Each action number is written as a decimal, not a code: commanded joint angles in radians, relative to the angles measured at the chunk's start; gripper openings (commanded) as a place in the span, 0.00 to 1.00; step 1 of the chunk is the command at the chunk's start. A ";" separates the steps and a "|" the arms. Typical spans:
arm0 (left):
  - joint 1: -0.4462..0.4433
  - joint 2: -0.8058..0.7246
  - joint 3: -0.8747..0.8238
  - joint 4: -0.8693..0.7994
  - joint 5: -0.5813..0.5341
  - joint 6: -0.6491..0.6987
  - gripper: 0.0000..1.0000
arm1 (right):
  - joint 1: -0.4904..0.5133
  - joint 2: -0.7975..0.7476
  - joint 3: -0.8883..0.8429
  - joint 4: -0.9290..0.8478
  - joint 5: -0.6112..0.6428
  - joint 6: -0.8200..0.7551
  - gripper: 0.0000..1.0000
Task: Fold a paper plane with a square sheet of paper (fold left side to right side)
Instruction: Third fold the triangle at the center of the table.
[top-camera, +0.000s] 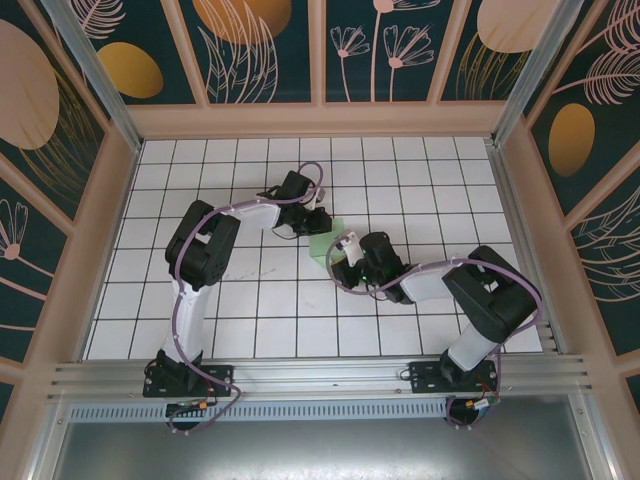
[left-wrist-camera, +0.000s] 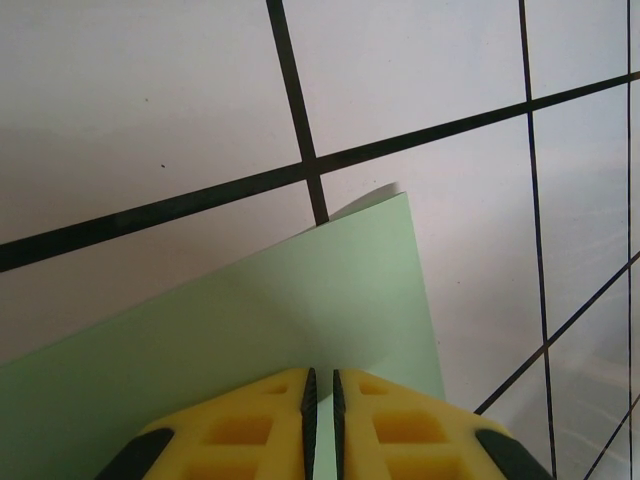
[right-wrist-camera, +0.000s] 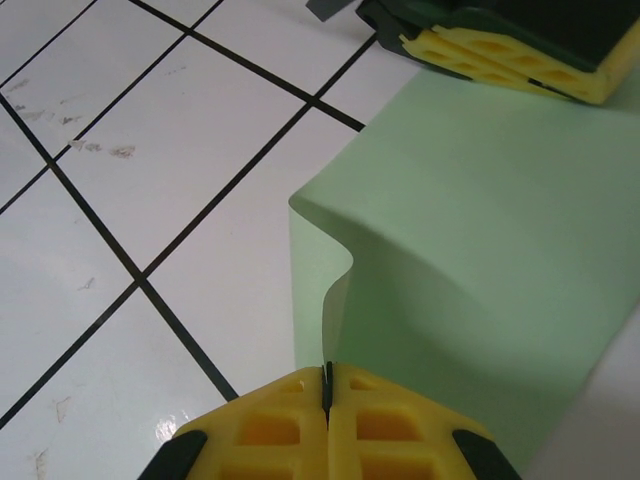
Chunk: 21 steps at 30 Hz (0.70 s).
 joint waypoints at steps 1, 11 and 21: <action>-0.004 0.054 -0.034 -0.030 -0.029 0.021 0.18 | -0.019 -0.005 0.028 -0.019 -0.041 0.043 0.00; -0.004 0.070 -0.034 -0.026 -0.037 0.021 0.17 | -0.054 0.000 0.036 -0.034 -0.050 0.070 0.00; -0.003 0.072 -0.040 -0.021 -0.035 0.019 0.15 | -0.081 0.025 0.072 -0.082 -0.031 0.077 0.00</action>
